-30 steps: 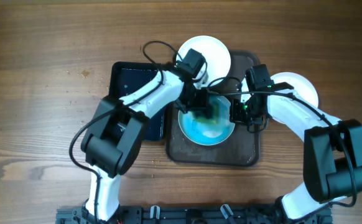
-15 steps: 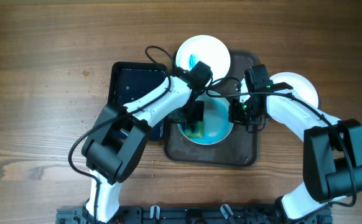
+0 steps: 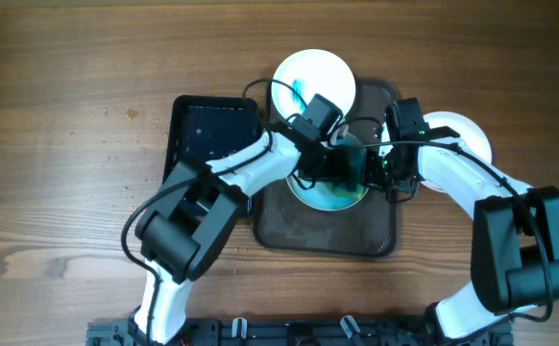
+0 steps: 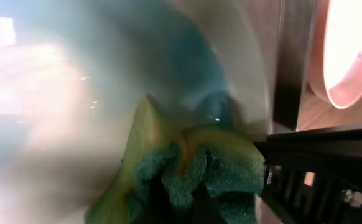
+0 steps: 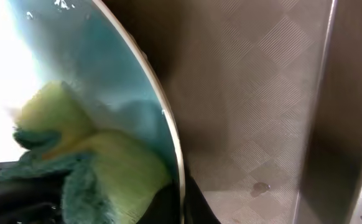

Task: Clean dirty plates on tray and stack at the side
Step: 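Scrub the plate on the brown tray with the sponge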

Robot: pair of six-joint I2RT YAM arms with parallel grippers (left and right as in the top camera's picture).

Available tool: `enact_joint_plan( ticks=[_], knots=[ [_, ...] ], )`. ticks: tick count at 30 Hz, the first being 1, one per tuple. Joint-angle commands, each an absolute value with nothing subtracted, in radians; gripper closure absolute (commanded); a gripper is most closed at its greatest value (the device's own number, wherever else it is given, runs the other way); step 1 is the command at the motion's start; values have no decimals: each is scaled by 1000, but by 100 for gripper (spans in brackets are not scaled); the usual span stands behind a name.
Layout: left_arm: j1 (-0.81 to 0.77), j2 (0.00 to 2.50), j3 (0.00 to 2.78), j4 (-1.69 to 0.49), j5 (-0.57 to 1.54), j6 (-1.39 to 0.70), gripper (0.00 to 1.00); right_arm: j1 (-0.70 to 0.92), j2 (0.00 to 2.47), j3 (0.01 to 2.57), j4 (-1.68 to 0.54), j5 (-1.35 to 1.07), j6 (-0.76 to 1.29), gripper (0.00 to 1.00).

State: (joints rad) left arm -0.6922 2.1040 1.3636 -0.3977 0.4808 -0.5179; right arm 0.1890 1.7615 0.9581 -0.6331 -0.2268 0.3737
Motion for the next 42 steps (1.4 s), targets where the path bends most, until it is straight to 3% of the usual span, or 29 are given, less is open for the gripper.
enact_joint_plan(
  ticks=[1,6,9,12,16,19,23,30,35,42],
  knots=[
    [-687,2142,1346,-366,399,-529,96,203,1808,921,-644,-133,342,96],
    [-553,2141,1367,-363,119,-528,96,203,1808,921,-645,-134,341,96],
    [-508,2139,1408,-405,94,-501,96,203,1808,921,-648,-134,341,96],
    [-507,2133,1428,-507,-33,-489,96,203,1808,921,-648,-134,341,96],
    [-528,2130,1428,-701,-43,-445,96,203,1808,921,-648,-134,341,96],
    [-539,2119,1428,-833,90,-438,96,203,1808,921,-649,-134,341,96],
    [-548,2118,1428,-913,484,-224,96,203,1808,921,-648,-134,366,96],
    [-666,2121,1427,-800,533,-213,96,203,1808,921,-648,-156,377,96],
    [-731,2122,1427,-744,373,-294,96,203,1808,921,-659,-157,372,96],
    [-643,1997,1427,-898,43,-537,96,203,1808,921,-666,-156,366,96]
  ],
)
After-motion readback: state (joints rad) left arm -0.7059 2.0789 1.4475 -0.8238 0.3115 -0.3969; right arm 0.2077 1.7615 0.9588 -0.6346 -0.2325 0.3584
